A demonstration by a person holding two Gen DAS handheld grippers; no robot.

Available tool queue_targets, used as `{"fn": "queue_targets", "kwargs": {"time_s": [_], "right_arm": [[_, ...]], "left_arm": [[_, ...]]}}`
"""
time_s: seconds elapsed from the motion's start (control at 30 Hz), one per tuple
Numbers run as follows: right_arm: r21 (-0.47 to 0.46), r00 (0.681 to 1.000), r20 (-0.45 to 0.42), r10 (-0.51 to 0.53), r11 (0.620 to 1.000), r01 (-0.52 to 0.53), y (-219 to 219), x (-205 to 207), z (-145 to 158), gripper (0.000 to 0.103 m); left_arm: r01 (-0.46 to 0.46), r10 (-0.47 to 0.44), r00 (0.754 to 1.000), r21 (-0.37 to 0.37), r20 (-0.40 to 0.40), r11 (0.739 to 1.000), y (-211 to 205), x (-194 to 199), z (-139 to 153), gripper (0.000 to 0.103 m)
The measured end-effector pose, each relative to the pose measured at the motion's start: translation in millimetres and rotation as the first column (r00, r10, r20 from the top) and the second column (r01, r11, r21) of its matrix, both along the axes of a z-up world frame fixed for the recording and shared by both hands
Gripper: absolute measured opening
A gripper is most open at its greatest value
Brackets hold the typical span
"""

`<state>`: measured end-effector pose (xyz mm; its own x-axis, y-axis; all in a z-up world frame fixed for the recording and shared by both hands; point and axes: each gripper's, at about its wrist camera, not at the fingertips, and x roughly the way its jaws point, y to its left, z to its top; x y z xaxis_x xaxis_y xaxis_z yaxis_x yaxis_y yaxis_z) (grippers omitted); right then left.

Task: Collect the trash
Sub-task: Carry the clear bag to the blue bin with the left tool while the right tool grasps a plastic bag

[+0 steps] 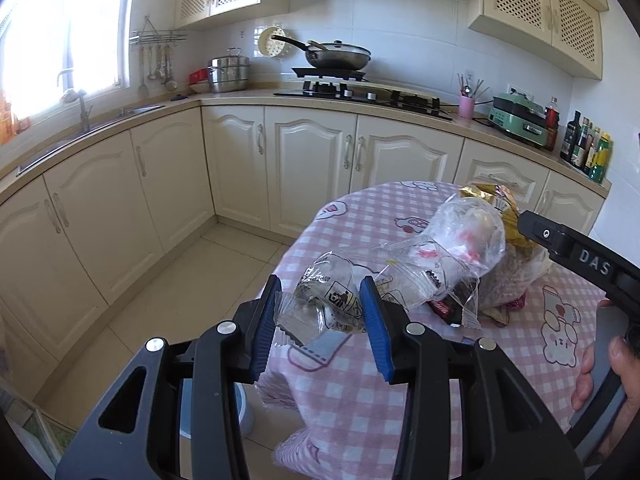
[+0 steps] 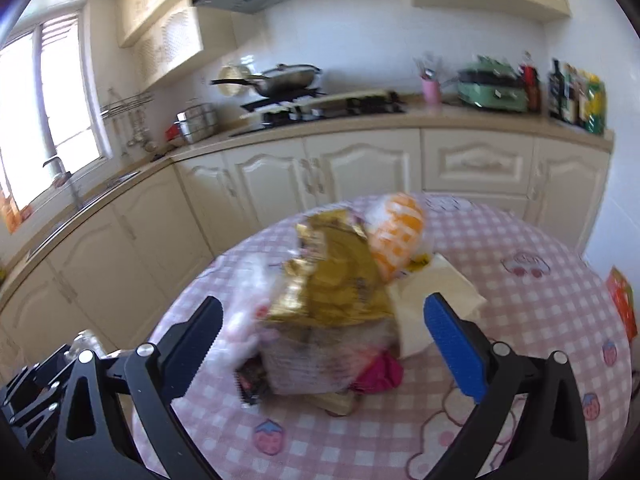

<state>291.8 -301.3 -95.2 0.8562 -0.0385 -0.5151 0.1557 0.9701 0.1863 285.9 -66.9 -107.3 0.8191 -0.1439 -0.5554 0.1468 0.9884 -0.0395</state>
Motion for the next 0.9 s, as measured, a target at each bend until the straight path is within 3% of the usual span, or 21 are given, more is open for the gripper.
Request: {"fn": "queue_targets", "kwargs": {"time_s": [0.1, 0.2, 0.3, 0.4, 0.47, 0.5, 0.6, 0.9], "right_arm": [[-0.08, 0.996, -0.011, 0.088, 0.993, -0.088, 33.1, 15.4, 4.1, 0.095], [-0.173, 0.995, -0.047, 0.09, 0.98, -0.097, 53.1, 34.9, 1.5, 0.079], [-0.214, 0.99, -0.109, 0.093, 0.97, -0.114, 65.0, 54.9, -7.4, 0.072], [-0.209, 0.98, -0.172, 0.097, 0.969, -0.133, 69.4, 68.6, -19.4, 0.034], [-0.219, 0.981, -0.171, 0.092, 0.967, -0.129, 70.9, 66.0, -22.5, 0.021], [-0.21, 0.982, -0.16, 0.097, 0.969, -0.13, 71.4, 62.9, -22.5, 0.01], [-0.192, 0.988, -0.099, 0.116, 0.972, -0.133, 72.0, 49.9, -12.1, 0.004], [-0.128, 0.977, 0.041, 0.207, 0.971, -0.201, 85.7, 20.4, 31.0, 0.003]], "left_arm": [[-0.021, 0.021, 1.0, 0.005, 0.006, 1.0, 7.1, 0.4, 1.6, 0.039], [-0.035, 0.035, 0.999, 0.006, 0.005, 0.999, 14.6, 0.2, 3.5, 0.039], [-0.054, 0.054, 0.999, 0.001, 0.01, 0.999, 22.9, -0.5, 5.2, 0.039], [-0.066, 0.066, 0.998, -0.005, 0.01, 0.998, 29.4, 0.8, 6.2, 0.039], [-0.069, 0.069, 0.998, -0.01, 0.007, 0.998, 33.8, 2.3, 6.5, 0.039], [-0.072, 0.072, 0.997, -0.012, 0.005, 0.997, 35.6, 2.7, 6.2, 0.039], [-0.082, 0.082, 0.997, -0.021, -0.001, 0.996, 42.6, 4.3, 4.2, 0.039], [-0.114, 0.115, 0.993, -0.033, -0.001, 0.993, 61.2, 1.4, 2.1, 0.039]]}}
